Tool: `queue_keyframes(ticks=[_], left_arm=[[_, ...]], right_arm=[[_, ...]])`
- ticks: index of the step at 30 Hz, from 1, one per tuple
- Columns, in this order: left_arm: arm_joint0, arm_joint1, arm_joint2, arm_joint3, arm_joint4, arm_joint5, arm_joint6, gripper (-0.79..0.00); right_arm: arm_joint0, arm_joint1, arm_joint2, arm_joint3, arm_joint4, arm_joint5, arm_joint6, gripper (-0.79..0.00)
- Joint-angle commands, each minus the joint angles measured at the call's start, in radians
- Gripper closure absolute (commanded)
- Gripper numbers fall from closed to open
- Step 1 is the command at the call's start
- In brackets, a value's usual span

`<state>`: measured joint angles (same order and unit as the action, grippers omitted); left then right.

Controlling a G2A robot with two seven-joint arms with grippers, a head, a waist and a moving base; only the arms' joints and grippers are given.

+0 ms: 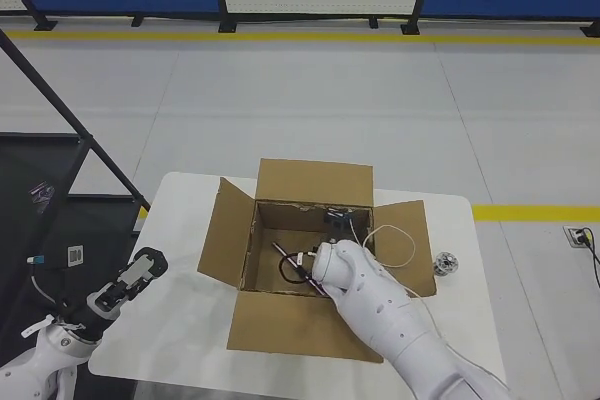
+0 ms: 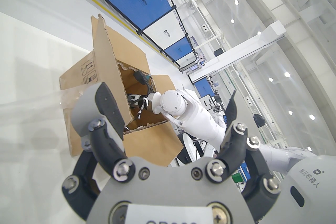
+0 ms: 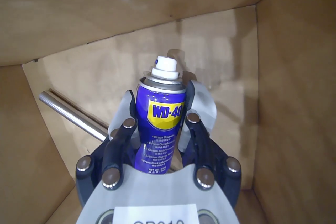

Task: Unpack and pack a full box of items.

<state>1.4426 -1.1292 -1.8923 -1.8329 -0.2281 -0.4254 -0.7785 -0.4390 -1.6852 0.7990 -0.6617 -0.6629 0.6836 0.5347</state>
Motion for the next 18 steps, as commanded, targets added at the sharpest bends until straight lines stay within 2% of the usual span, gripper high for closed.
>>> queue_keyframes(ticks=[1,7,10,14,18], left_arm=[[0.000,0.000,0.000,0.000,0.000,0.000,0.000,-0.785],[0.000,0.000,0.000,0.000,0.000,0.000,0.000,-0.785],[0.000,0.000,0.000,0.000,0.000,0.000,0.000,-0.785],[0.000,0.000,0.000,0.000,0.000,0.000,0.000,-0.785],[0.000,0.000,0.000,0.000,0.000,0.000,0.000,-0.785]], right_arm=[[-0.021,0.007,0.004,-0.045,-0.024,0.011,-0.006,0.000],[-0.150,0.052,0.048,-0.284,-0.140,0.013,-0.063,0.000],[-0.235,0.083,0.086,-0.422,-0.222,-0.025,-0.100,0.000],[-0.390,0.121,0.129,-0.618,-0.365,-0.096,-0.269,0.000],[-0.514,0.146,0.166,-0.743,-0.460,-0.193,-0.392,0.000]])
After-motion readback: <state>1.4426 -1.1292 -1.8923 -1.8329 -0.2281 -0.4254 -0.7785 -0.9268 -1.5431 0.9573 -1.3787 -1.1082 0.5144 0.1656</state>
